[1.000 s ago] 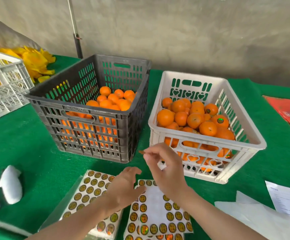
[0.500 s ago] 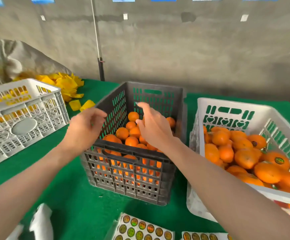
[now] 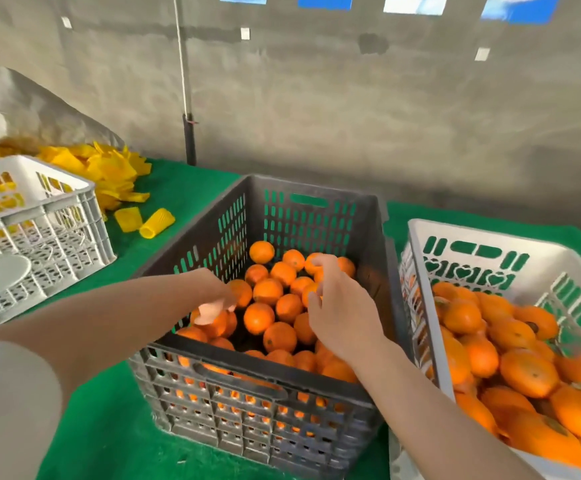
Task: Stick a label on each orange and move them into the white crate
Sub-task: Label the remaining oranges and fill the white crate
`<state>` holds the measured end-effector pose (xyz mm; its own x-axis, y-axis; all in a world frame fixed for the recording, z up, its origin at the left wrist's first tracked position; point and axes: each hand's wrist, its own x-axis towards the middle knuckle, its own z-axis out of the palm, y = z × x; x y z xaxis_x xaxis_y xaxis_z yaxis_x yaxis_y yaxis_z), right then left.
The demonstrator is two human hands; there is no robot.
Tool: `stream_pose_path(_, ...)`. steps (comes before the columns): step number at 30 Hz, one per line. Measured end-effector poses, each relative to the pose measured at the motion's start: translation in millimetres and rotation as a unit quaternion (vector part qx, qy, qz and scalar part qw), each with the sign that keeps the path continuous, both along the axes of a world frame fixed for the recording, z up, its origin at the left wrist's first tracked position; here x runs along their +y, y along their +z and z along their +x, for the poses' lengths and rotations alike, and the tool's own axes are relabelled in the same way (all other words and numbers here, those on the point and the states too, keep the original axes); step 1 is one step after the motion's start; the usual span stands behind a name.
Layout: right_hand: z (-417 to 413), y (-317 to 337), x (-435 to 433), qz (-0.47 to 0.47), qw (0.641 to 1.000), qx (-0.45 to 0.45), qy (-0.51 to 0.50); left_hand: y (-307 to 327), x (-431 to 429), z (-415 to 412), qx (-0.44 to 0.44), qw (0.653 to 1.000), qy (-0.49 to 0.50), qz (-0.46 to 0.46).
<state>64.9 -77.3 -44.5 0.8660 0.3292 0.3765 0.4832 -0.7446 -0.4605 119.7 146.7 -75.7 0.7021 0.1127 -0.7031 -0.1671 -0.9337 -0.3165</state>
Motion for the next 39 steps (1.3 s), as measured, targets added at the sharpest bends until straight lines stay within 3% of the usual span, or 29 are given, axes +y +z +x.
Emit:
stream_pose_path(4,0.6,1.3,2.0,0.0,1.0,0.008,0.004,-14.0,0.8,4.5,0.024,0.998,0.005,-0.051)
stream_pose_path(7,-2.8,3.7,1.8,0.006,1.0,0.01,0.002,9.0,-8.5,3.5,-0.078,0.98,0.021,-0.182)
stream_pose_path(9,-3.8,5.2,0.9,0.026,1.0,-0.014,-0.007,28.6,-13.4,-1.0,-0.124,0.938,0.056,-0.318)
stream_pose_path(10,-4.8,6.2,0.4,0.044,0.998,-0.035,-0.011,38.4,-17.2,-5.9,-0.127,0.898,0.096,-0.41)
stream_pose_path(12,-8.0,10.3,-1.0,0.112,0.991,-0.066,-0.015,56.0,-25.6,-23.3,-0.117,0.786,0.16,-0.586)
stream_pose_path(14,-12.2,16.1,-3.6,0.213,0.975,-0.063,-0.016,63.8,-34.3,-42.9,-0.111,0.683,0.191,-0.696)
stream_pose_path(20,-29.7,38.8,-24.0,0.405,0.908,0.104,0.009,81.2,-68.7,-96.8,-0.089,0.448,0.288,-0.842)
stream_pose_path(23,-50.6,49.7,-40.8,0.403,0.904,0.128,0.069,91.7,-86.1,-118.7,-0.022,0.348,0.341,-0.873)
stream_pose_path(24,-58.1,52.4,-46.2,0.387,0.91,0.122,0.086,94.7,-93.5,-125.3,-0.009,0.33,0.358,-0.873)
stream_pose_path(29,-85.8,61.4,-73.2,0.283,0.952,0.043,0.108,95.5,-131.0,-147.8,-0.003,0.331,0.41,-0.85)
stream_pose_path(35,-104.4,65.9,-106.5,0.203,0.972,0.003,0.118,98.4,-162.4,-162.0,0.004,0.375,0.392,-0.84)
stream_pose_path(39,-112.0,70.6,-126.7,0.156,0.981,-0.024,0.111,101.0,-183.3,-168.5,0.022,0.364,0.4,-0.841)
